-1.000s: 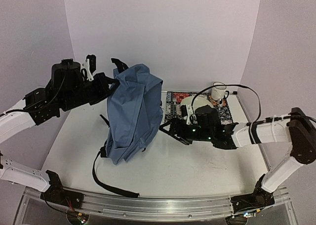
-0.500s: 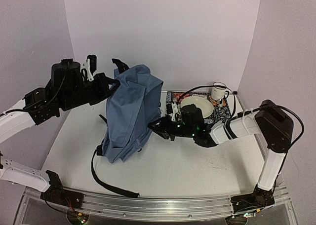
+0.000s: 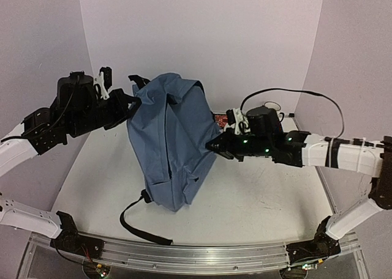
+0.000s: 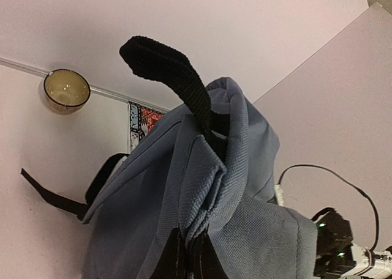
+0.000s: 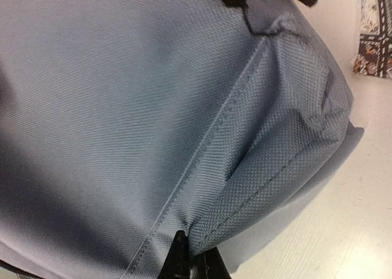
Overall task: Pack the student bag
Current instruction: Turn over the student bag at the center of the board.
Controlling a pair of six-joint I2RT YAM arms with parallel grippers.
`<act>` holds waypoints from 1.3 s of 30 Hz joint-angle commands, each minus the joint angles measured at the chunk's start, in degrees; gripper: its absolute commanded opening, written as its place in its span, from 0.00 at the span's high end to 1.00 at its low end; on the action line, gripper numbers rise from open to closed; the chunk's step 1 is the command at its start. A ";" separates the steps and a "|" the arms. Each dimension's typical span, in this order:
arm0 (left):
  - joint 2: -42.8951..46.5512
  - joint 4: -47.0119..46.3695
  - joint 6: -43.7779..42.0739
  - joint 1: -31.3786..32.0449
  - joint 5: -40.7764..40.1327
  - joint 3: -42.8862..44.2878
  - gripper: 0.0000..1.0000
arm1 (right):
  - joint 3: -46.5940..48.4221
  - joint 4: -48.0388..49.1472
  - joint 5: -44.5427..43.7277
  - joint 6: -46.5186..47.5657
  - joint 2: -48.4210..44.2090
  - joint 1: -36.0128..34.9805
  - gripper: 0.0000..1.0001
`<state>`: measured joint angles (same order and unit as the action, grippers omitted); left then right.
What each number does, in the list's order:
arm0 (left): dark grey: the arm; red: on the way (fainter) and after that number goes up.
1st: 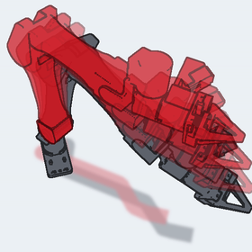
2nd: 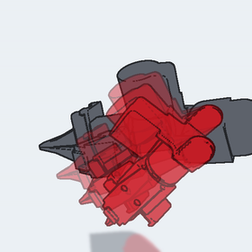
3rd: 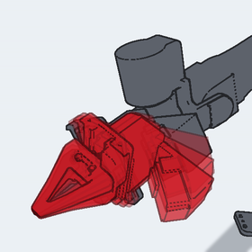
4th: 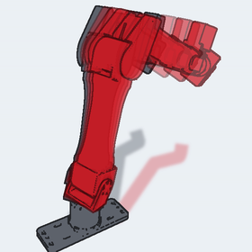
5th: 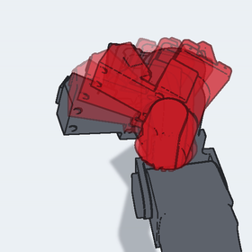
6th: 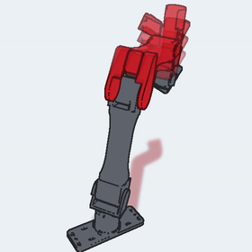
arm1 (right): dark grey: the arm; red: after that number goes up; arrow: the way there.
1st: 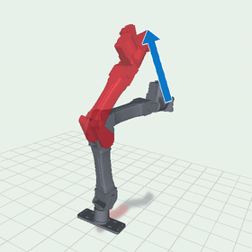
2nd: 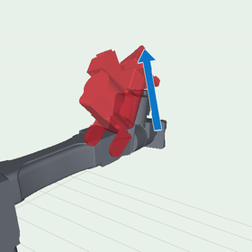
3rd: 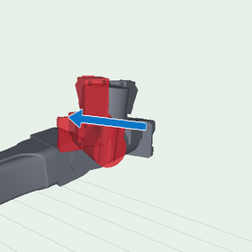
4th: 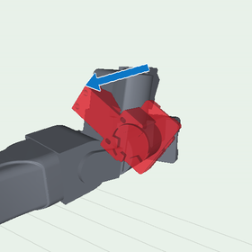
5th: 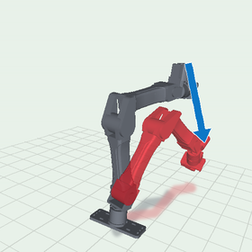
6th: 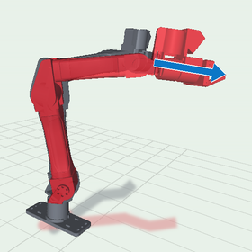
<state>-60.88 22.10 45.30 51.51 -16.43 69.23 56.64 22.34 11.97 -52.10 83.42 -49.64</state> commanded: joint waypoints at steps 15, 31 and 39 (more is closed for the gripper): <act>2.99 -1.81 13.24 -0.44 -2.75 -24.47 1.00 | 9.99 -13.16 -1.60 8.80 1.41 -2.16 1.00; 6.58 5.23 23.24 -5.99 -25.28 -39.31 0.67 | 29.68 -9.49 -0.83 11.80 30.26 -6.90 0.67; 7.08 7.08 13.76 -14.63 -20.50 -35.81 0.24 | 23.90 -15.04 -8.07 17.36 20.17 -2.28 0.43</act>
<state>-54.70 28.43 65.28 41.72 -38.49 29.37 83.10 11.00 9.40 -38.73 112.60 -55.46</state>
